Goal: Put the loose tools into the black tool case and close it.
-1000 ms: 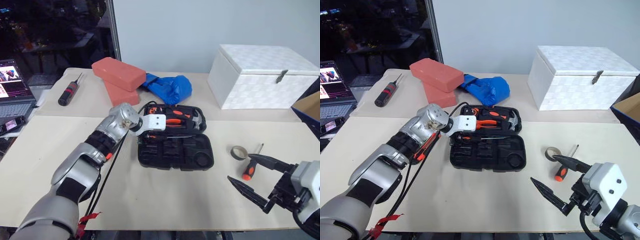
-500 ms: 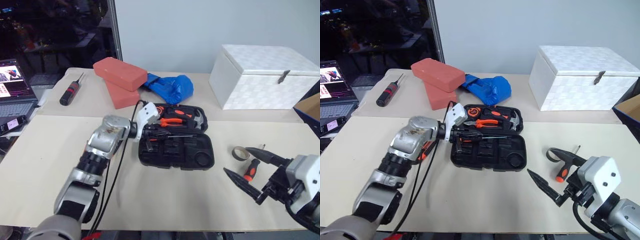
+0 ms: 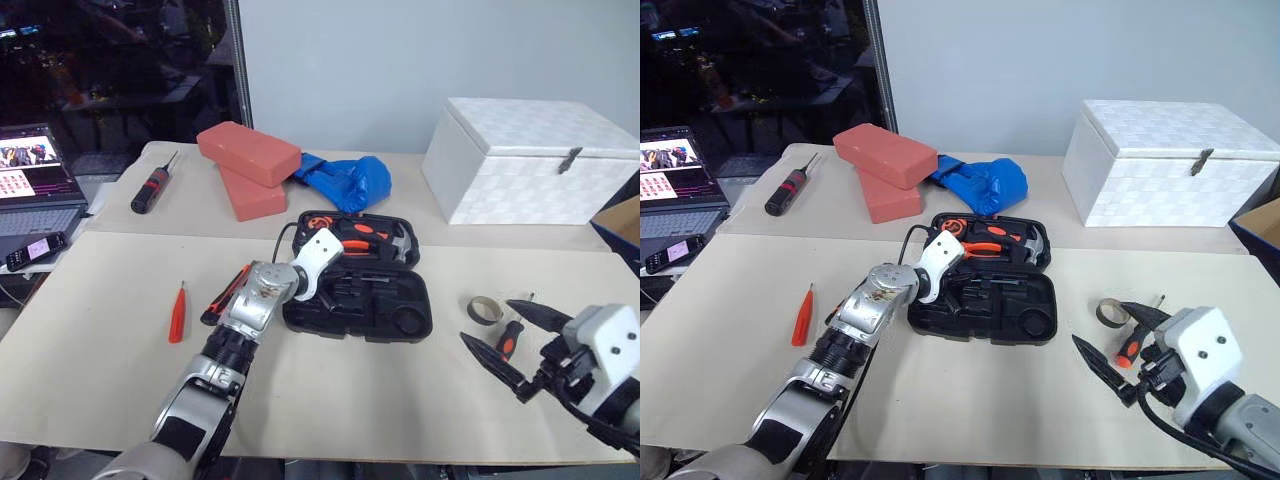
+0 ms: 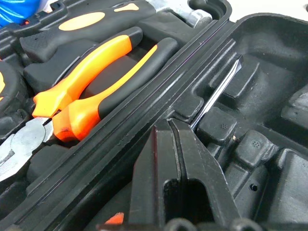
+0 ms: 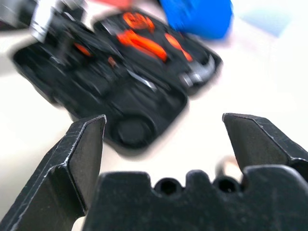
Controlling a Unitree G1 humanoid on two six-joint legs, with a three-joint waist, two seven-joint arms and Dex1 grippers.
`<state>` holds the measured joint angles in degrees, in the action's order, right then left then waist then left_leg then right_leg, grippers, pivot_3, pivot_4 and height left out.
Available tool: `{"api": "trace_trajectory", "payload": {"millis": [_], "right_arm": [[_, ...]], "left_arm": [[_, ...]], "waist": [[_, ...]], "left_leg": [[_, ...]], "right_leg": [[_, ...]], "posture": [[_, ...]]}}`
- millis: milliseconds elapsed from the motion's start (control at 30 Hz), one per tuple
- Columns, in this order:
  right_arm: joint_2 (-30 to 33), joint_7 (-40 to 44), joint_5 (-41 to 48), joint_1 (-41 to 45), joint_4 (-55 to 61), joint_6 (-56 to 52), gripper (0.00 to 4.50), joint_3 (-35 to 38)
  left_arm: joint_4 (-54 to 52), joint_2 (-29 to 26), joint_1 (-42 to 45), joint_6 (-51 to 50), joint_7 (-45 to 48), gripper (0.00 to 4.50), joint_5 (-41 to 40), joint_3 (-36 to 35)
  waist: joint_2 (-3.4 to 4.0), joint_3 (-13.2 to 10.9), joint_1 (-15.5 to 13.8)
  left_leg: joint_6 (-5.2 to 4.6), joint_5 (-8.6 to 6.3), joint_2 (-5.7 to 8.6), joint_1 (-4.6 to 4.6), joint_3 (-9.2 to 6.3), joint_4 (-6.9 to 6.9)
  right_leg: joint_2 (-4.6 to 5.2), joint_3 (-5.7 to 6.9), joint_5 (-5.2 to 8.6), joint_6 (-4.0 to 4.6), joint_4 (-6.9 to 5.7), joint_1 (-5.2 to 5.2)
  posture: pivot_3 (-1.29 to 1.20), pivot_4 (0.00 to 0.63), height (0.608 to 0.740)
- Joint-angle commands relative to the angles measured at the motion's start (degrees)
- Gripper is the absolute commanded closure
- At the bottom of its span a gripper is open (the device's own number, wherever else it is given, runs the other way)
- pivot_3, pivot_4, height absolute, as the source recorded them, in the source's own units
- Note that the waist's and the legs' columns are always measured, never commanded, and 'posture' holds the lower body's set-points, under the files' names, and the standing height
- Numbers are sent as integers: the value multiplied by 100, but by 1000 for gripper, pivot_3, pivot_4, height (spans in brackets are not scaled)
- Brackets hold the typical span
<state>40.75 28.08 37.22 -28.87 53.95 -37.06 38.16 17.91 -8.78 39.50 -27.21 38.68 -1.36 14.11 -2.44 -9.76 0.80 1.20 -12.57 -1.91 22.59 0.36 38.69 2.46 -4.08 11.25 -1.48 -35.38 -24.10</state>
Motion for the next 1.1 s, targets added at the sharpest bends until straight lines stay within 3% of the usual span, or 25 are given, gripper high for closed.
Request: {"api": "trace_trajectory", "payload": {"millis": [33, 67, 167, 367, 400, 500, 533, 700, 833, 900, 1000, 1100], "right_arm": [[-37, -652, 387, 61, 0, -959, 0, 287], [124, -1028, 168, 192, 6, -1562, 0, 178], [361, -1917, -39, 1134, -530, -3037, 0, -251], [84, -2308, -194, 2794, -1931, -4586, 0, -667], [11, -2322, -223, 3008, -2131, -4730, 0, -718], [-253, -2297, -285, 3515, -2589, -5240, 0, -709], [-288, -2387, -440, 3628, -2760, -5331, 257, -779], [-312, -2374, -723, 4003, -3036, -5532, 1729, -725], [-88, -2197, -824, 3912, -2929, -5544, 3132, -673], [254, -1948, -821, 3633, -2640, -5416, 3624, -489], [820, -1218, -637, 3258, -1983, -4624, 3620, -190], [1268, -535, -372, 3338, -1671, -4172, 3645, -376]], "left_arm": [[-1433, -155, -387, 55, 986, 4462, -1122, -400], [-1825, -381, -451, -195, 1392, 4462, -1467, -461], [-2666, -1034, -505, -791, 2289, 3849, -2323, -602], [-3351, -1730, -344, -1236, 2898, 1841, -2890, -414], [-3411, -1784, -321, -1283, 2905, 1327, -2935, -409], [-3523, -1887, -329, -1403, 2865, 519, -3025, -367], [-3551, -1914, -369, -1383, 2836, 144, -3032, -390], [-3784, -1937, -571, -1440, 2596, 138, -3174, -482], [-3827, -1986, -702, -1199, 2621, 138, -3165, -512], [-3797, -1920, -775, -1074, 2506, 138, -3170, -640], [-3789, -1768, -1144, -461, 2378, 138, -3144, -964], [-3881, -2235, -1390, -793, 2681, 138, -3428, -1177]], "waist": [[4, 1, 32], [4, -3, 44], [5, -5, 114], [31, -6, 59], [32, -6, 58], [33, -6, 50], [34, -5, 51], [37, -4, 37], [37, -4, 35], [42, -5, 23], [69, -4, 9], [69, -7, 147]], "left_leg": [[-6, 4, 0, 14, 1, 0], [-10, 6, -2, 25, 2, 0], [-36, 21, -4, 69, 6, 2], [-39, 23, 8, 72, -10, -5], [-39, 23, 7, 77, -12, -5], [-41, 23, 9, 84, -12, -6], [-43, 21, 8, 86, -13, -7], [-51, 16, 10, 92, -15, -11], [-52, 16, 11, 93, -16, -11], [-52, 16, 12, 93, -16, -11], [-52, 16, 15, 94, -16, -12], [-55, 13, 11, 89, -10, -16]], "right_leg": [[1, 0, 0, -1, 3, -11], [1, 0, -1, -1, 7, -18], [1, -3, -5, -1, 3, -56], [-3, 1, -1, -5, 0, -58], [-5, 1, -2, -5, 4, -59], [-5, -1, 0, -10, 14, -58], [-6, 0, 1, -13, 16, -58], [-5, -1, 4, -28, 18, -59], [-5, -1, 5, -30, 19, -59], [-5, -1, 6, -29, 18, -59], [-4, -4, 9, -33, 20, -59], [-7, -9, 8, -34, 21, -58]], "posture": [[0, 150, 740], [0, 150, 740], [0, 150, 740], [0, 150, 740], [0, 150, 740], [0, 150, 740], [0, 150, 740], [0, 150, 740], [0, 150, 740], [0, 150, 740], [0, 150, 740], [0, 150, 740]]}}
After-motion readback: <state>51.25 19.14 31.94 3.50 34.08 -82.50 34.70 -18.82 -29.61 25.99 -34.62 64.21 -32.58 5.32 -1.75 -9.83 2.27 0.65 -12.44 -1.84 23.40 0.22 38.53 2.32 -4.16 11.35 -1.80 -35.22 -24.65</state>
